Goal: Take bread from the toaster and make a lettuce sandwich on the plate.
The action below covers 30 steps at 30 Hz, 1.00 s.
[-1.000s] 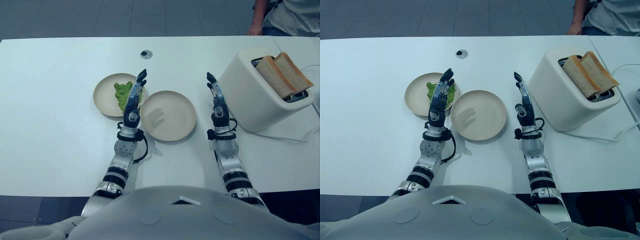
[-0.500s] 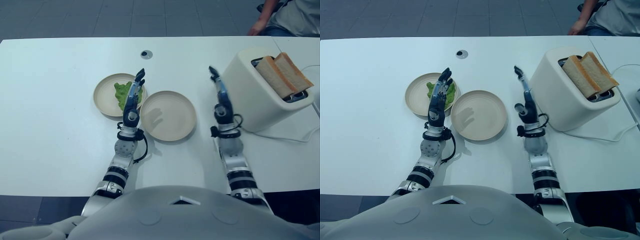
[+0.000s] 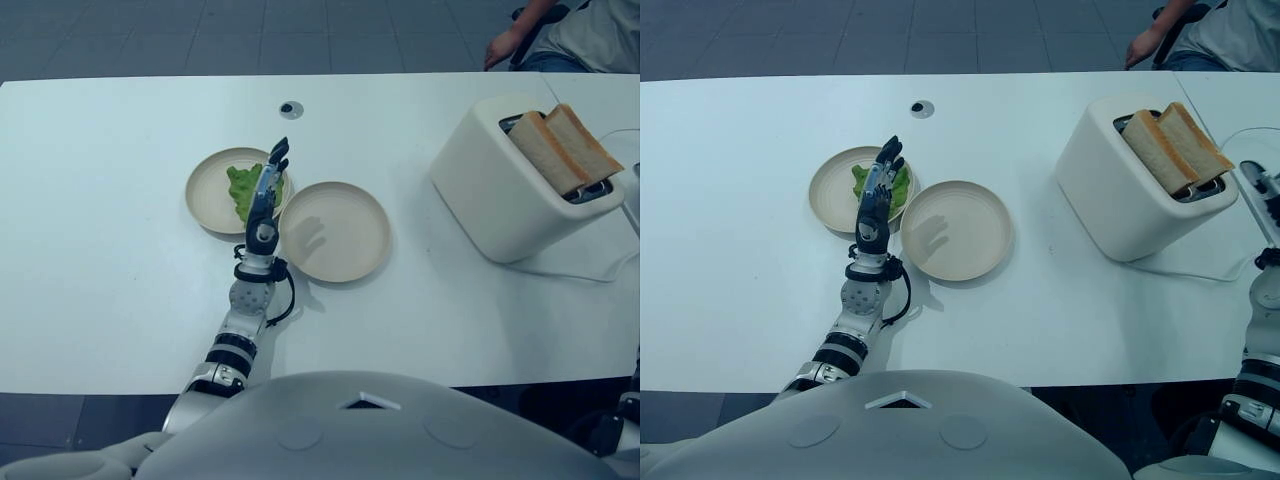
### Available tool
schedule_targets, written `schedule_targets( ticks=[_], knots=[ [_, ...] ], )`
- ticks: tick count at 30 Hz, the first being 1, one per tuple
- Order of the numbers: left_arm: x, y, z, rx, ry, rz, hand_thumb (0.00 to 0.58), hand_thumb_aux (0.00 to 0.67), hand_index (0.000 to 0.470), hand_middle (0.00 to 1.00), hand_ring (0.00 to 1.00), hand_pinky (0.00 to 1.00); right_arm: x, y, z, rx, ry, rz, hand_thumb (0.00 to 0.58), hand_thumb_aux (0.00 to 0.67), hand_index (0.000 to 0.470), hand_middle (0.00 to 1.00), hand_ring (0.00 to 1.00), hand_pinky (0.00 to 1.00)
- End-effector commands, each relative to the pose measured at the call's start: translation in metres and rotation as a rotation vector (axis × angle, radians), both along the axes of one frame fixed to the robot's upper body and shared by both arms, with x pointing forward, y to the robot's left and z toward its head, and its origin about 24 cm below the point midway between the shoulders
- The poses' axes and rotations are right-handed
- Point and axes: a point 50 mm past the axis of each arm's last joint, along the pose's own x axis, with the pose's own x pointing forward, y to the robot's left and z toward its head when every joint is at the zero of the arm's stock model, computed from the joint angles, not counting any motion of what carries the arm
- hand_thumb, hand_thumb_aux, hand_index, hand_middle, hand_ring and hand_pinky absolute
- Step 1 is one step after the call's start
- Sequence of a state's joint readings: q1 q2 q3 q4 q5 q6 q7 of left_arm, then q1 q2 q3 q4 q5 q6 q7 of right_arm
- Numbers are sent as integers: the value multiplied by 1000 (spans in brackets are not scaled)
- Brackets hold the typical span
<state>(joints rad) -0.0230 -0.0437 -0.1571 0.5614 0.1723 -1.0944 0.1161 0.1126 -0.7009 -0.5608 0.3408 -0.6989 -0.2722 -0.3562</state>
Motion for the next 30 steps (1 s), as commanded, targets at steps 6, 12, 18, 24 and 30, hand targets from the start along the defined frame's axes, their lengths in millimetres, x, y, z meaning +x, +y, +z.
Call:
schedule_targets(
  ticks=[6,12,18,24,30],
  knots=[
    [-9,7,-15,45,73,19,0,0,0,0,0,0,24,13,-15,-36,197,117,0,0,0,0,0,0],
    [-12,8,-15,49,71,24,0,0,0,0,0,0,30,26,0,-84,134,183,580,670,470,1000,1000,1000],
    [-14,5,-17,55,79,14,0,0,0,0,0,0,25,43,31,-170,-121,222,580,670,470,1000,1000,1000],
    [-16,5,-18,72,79,24,0,0,0,0,0,0,-4,85,77,-341,-650,370,580,670,470,1000,1000,1000],
    [-7,28,-9,105,30,132,0,0,0,0,0,0,16,180,50,239,-530,1013,580,670,470,1000,1000,1000]
  ],
)
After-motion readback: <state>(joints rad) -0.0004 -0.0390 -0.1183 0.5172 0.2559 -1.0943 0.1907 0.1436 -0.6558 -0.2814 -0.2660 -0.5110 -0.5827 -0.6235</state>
